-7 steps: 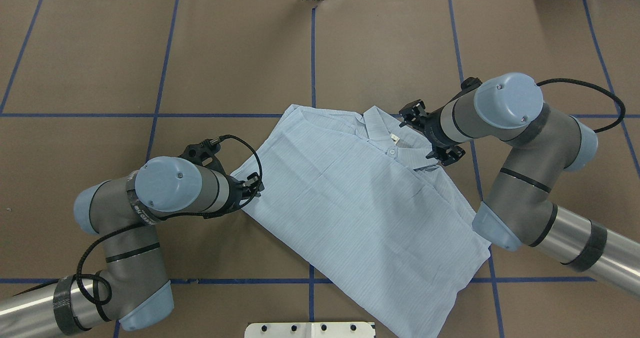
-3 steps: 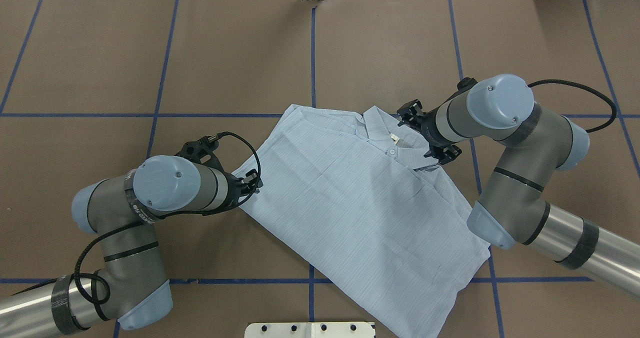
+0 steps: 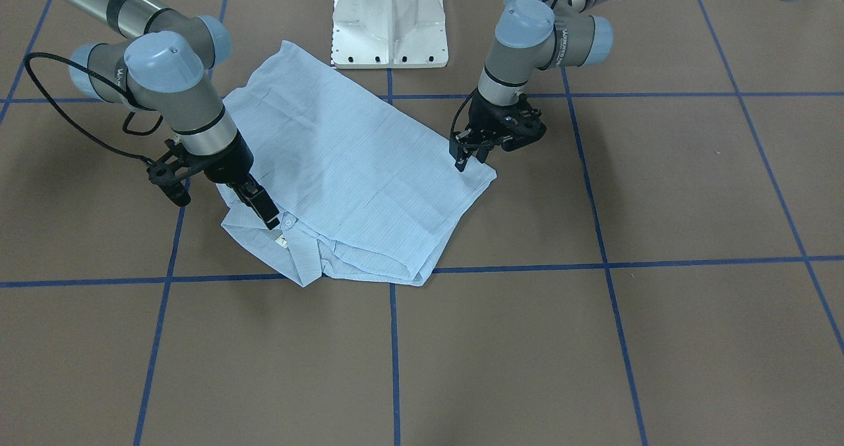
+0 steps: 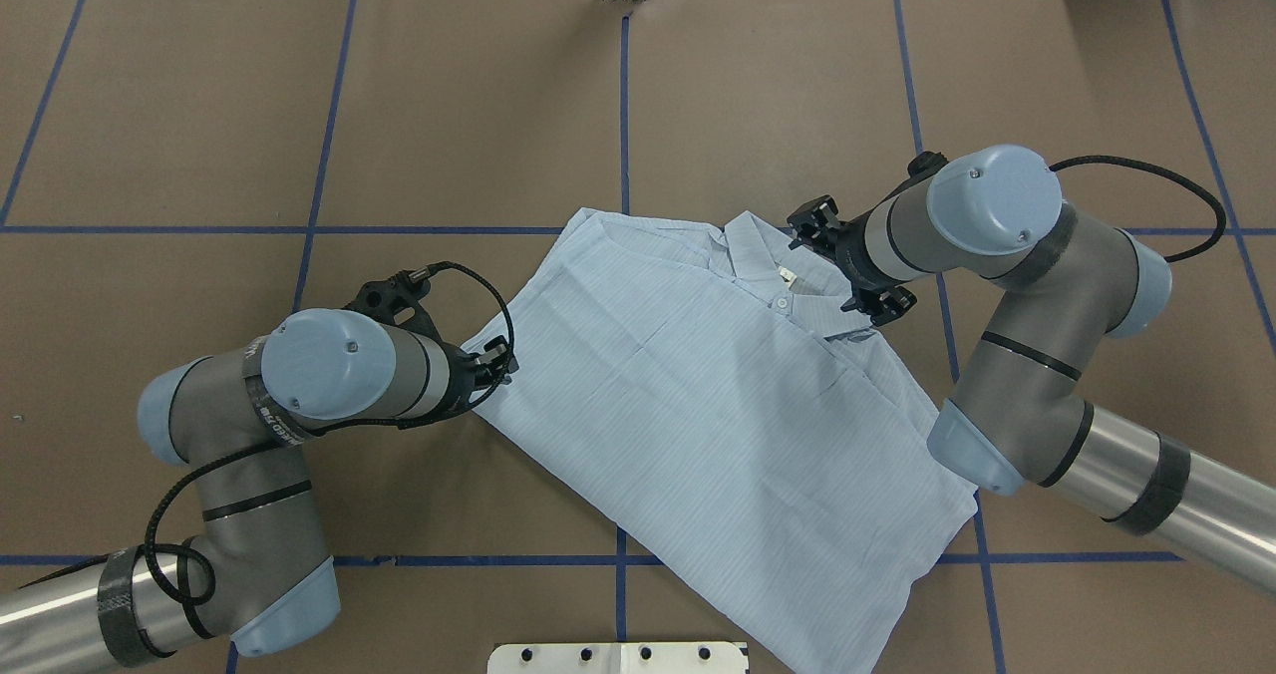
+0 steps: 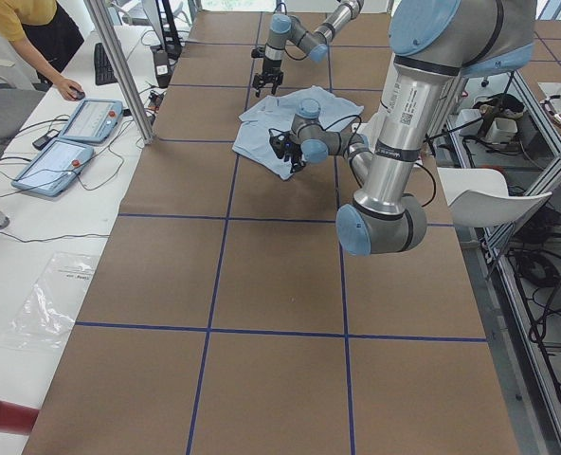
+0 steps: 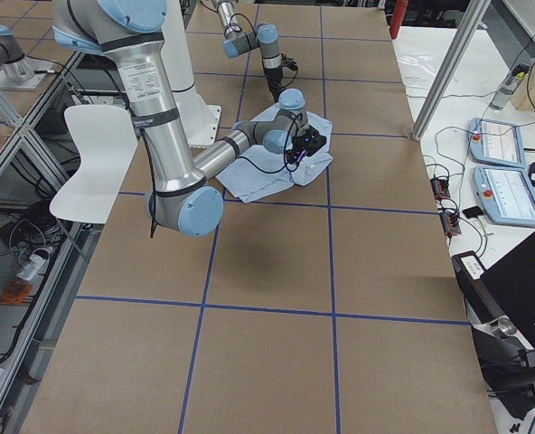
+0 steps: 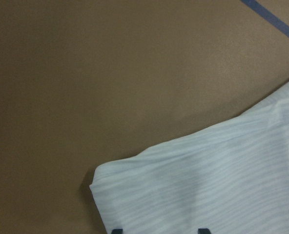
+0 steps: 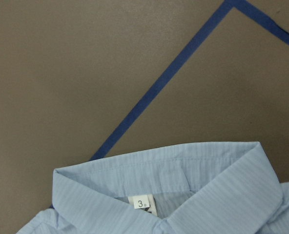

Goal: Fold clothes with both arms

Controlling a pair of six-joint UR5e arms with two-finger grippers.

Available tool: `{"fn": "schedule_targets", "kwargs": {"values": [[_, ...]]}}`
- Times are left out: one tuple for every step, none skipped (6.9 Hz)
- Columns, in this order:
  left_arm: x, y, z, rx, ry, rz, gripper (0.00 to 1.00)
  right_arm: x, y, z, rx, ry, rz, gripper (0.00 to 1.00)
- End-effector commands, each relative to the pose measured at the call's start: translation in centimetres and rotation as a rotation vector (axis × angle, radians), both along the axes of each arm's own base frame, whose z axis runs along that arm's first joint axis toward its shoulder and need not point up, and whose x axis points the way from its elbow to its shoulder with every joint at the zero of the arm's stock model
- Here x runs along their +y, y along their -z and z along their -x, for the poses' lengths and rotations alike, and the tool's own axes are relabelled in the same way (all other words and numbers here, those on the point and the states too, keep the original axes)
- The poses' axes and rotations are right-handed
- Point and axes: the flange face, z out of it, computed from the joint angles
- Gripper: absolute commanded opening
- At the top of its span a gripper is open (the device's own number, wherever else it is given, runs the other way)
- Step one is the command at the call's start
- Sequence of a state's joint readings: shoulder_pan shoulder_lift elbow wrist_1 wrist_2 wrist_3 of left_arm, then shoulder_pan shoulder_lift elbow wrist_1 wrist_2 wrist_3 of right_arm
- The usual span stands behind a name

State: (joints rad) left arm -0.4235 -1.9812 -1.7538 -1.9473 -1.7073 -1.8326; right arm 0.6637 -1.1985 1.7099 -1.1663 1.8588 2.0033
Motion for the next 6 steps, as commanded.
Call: {"fn": "schedule_targets", "kwargs": {"values": [[-0.41,-0.25,0.28,-0.016,0.01,0.008,0.6,-0.05,-0.04,0.0,0.002,-0.001,0.001,1.0],[-0.4,-0.46,0.31,-0.028,0.011,0.015,0.6,0.0,0.06,0.09,0.0,0.0,0.0,1.0],[-0.43,-0.72,0.28,-0.045,0.013,0.023,0.6,-0.02,0.16,0.11,-0.001,0.0,-0.001,1.0],[-0.45,-0.72,0.28,-0.045,0.014,0.022,0.6,-0.02,0.16,0.12,-0.001,0.0,-0.001,1.0],[-0.48,-0.72,0.29,-0.046,0.018,0.022,0.6,-0.02,0.16,0.12,-0.001,0.0,-0.001,1.0],[-0.52,-0.65,0.28,-0.046,0.022,0.022,0.46,-0.08,0.16,0.04,-0.001,-0.001,-0.001,1.0]]}}
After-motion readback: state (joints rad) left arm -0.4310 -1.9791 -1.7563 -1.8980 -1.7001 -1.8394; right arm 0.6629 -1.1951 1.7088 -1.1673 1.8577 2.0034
